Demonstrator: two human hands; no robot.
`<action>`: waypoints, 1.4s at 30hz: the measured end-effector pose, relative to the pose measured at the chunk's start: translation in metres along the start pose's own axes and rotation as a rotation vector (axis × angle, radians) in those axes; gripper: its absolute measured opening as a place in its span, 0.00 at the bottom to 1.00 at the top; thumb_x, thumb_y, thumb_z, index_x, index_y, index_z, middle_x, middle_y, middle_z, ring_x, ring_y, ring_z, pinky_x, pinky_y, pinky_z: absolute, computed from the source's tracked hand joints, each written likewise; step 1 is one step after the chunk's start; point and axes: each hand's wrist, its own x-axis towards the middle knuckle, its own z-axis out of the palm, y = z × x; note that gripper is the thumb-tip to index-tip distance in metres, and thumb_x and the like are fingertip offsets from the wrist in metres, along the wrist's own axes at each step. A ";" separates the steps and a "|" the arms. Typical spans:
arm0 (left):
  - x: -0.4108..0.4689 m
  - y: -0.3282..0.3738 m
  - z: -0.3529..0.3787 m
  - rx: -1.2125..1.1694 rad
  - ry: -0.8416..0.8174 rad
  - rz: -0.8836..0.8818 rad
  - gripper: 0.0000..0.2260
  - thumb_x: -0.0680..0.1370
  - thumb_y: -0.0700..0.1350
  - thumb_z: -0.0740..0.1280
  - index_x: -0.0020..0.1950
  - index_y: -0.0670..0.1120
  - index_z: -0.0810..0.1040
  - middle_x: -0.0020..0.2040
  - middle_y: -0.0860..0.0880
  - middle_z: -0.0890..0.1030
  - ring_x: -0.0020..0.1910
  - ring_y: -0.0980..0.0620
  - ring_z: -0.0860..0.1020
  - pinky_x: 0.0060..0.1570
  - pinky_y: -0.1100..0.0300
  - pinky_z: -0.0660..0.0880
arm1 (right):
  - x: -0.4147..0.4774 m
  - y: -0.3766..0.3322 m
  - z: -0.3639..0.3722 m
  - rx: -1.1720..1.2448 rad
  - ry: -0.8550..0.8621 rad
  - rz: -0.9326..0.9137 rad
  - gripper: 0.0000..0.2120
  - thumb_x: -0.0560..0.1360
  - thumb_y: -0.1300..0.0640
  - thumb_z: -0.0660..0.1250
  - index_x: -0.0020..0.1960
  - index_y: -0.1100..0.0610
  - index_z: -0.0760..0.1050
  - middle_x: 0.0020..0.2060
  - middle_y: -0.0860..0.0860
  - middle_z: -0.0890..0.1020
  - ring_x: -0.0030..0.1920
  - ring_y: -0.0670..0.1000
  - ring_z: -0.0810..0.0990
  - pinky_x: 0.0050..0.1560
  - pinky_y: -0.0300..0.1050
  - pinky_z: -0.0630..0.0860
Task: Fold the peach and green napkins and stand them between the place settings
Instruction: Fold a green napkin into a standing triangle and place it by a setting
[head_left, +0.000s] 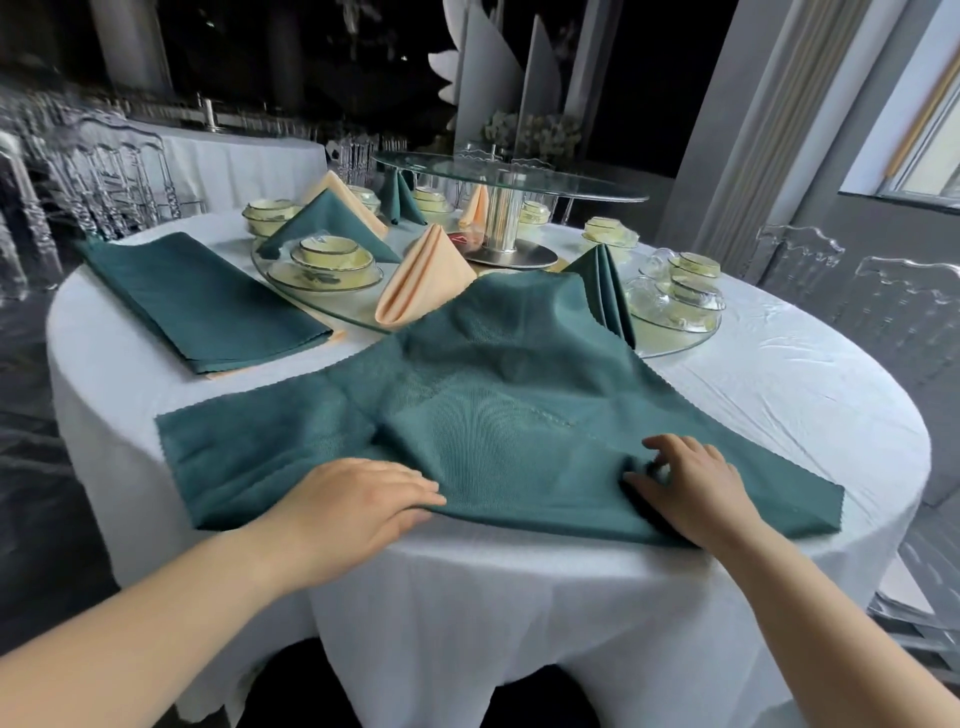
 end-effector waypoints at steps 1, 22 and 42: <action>-0.005 0.001 -0.003 -0.024 0.011 0.016 0.31 0.81 0.56 0.40 0.42 0.57 0.83 0.41 0.63 0.82 0.41 0.66 0.78 0.43 0.72 0.70 | -0.004 0.000 -0.002 -0.009 -0.012 -0.020 0.22 0.76 0.46 0.61 0.67 0.52 0.64 0.63 0.51 0.71 0.65 0.53 0.67 0.61 0.44 0.62; 0.050 -0.027 -0.001 -0.359 -0.132 -0.742 0.18 0.76 0.44 0.66 0.65 0.50 0.68 0.42 0.57 0.71 0.44 0.54 0.70 0.48 0.62 0.65 | 0.009 -0.028 0.006 0.041 -0.073 -0.109 0.06 0.78 0.52 0.56 0.45 0.52 0.63 0.44 0.50 0.75 0.45 0.53 0.71 0.38 0.42 0.63; 0.197 -0.101 0.027 -0.359 0.271 -0.819 0.12 0.76 0.44 0.65 0.59 0.49 0.74 0.53 0.50 0.79 0.56 0.45 0.73 0.49 0.61 0.63 | 0.129 -0.024 0.008 0.004 0.327 0.069 0.09 0.77 0.54 0.57 0.49 0.57 0.74 0.53 0.54 0.75 0.57 0.57 0.70 0.52 0.45 0.53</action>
